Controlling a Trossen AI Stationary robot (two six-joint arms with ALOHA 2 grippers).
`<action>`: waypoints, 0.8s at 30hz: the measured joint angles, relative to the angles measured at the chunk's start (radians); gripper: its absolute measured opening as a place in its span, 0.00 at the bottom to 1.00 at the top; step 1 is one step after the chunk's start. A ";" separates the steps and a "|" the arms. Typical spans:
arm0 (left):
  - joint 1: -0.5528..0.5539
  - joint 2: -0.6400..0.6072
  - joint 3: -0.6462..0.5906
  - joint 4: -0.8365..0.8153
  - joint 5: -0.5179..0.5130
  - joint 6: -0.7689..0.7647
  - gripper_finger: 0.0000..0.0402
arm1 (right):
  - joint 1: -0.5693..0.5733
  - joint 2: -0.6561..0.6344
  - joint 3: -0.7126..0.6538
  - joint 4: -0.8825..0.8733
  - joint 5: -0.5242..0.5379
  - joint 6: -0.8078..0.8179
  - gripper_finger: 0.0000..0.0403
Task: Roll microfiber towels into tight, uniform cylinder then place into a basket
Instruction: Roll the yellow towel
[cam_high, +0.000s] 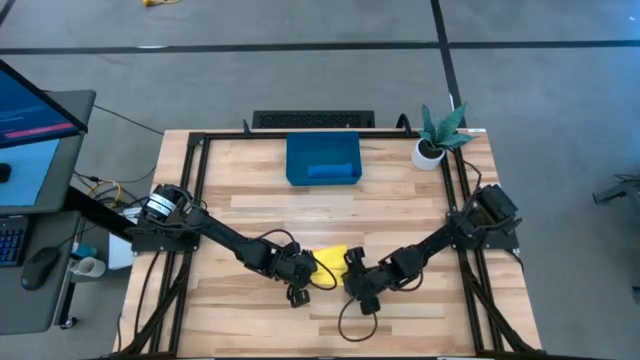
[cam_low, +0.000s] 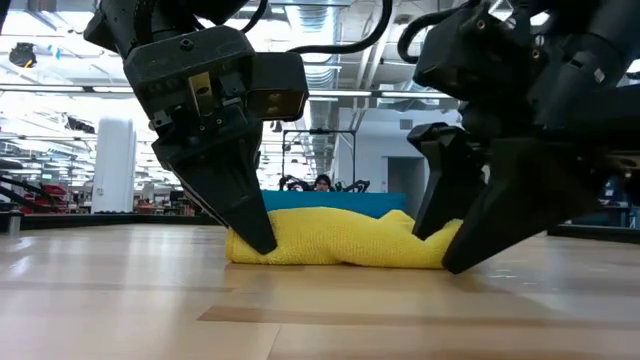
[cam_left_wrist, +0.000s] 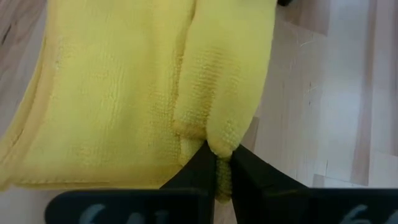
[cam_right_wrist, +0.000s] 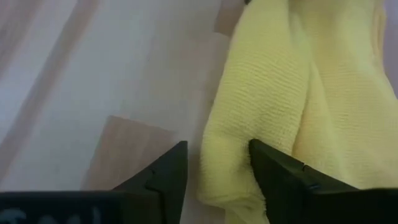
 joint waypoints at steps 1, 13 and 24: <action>0.000 0.000 0.000 0.000 0.000 0.000 0.04 | -0.004 0.000 0.000 -0.003 0.000 0.001 0.48; 0.005 0.000 0.000 0.002 0.063 0.016 0.04 | -0.113 -0.002 0.003 -0.072 -0.123 0.167 0.11; 0.036 0.002 0.003 0.019 0.362 0.007 0.04 | -0.189 0.004 -0.003 0.071 -0.718 0.529 0.08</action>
